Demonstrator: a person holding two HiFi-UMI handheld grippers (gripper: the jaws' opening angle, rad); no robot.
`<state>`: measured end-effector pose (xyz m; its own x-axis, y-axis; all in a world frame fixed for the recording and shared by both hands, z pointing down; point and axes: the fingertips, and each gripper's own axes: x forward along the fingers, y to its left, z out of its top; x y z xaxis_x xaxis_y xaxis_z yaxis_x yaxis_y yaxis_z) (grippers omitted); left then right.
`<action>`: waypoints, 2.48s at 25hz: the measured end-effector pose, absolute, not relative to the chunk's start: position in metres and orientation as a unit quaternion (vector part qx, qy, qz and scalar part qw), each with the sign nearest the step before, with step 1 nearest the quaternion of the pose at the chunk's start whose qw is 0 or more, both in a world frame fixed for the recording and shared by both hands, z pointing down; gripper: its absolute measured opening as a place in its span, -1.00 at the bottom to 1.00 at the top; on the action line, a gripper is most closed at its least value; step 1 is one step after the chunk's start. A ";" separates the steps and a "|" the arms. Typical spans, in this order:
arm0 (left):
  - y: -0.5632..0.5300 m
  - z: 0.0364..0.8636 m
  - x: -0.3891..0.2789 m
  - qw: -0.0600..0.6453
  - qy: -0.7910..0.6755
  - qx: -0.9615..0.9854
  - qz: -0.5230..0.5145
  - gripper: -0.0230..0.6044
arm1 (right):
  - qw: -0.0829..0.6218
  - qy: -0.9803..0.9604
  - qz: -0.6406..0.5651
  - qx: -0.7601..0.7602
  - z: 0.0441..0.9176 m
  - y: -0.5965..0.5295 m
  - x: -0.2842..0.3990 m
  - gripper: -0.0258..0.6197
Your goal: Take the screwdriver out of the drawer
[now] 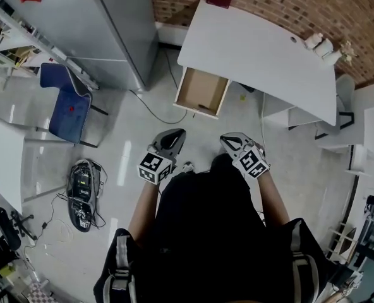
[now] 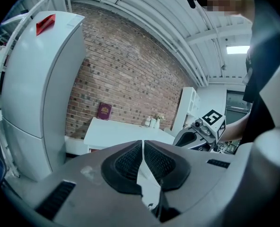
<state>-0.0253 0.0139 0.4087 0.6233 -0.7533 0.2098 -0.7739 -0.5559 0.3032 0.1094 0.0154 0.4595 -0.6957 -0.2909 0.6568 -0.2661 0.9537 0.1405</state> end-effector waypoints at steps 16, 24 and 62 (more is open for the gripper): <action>-0.008 0.411 -0.047 0.196 -0.520 0.831 0.024 -0.85 | 0.407 -0.910 -0.068 0.032 0.486 -0.068 0.104 -0.75; -0.029 0.431 -0.049 0.221 -0.569 0.792 0.024 -0.85 | 0.457 -0.881 -0.099 -0.076 0.543 -0.116 0.106 -0.75; -0.125 0.632 -0.006 0.296 -0.578 0.760 0.042 -0.85 | 0.563 -0.719 -0.241 -0.329 0.901 -0.219 0.082 -0.75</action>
<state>-0.0056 -0.1249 0.6323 0.3288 -0.8531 0.4051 -0.9024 -0.1573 0.4012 0.0824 -0.2189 0.9006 -0.1505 0.2016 0.9678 0.7447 0.6670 -0.0231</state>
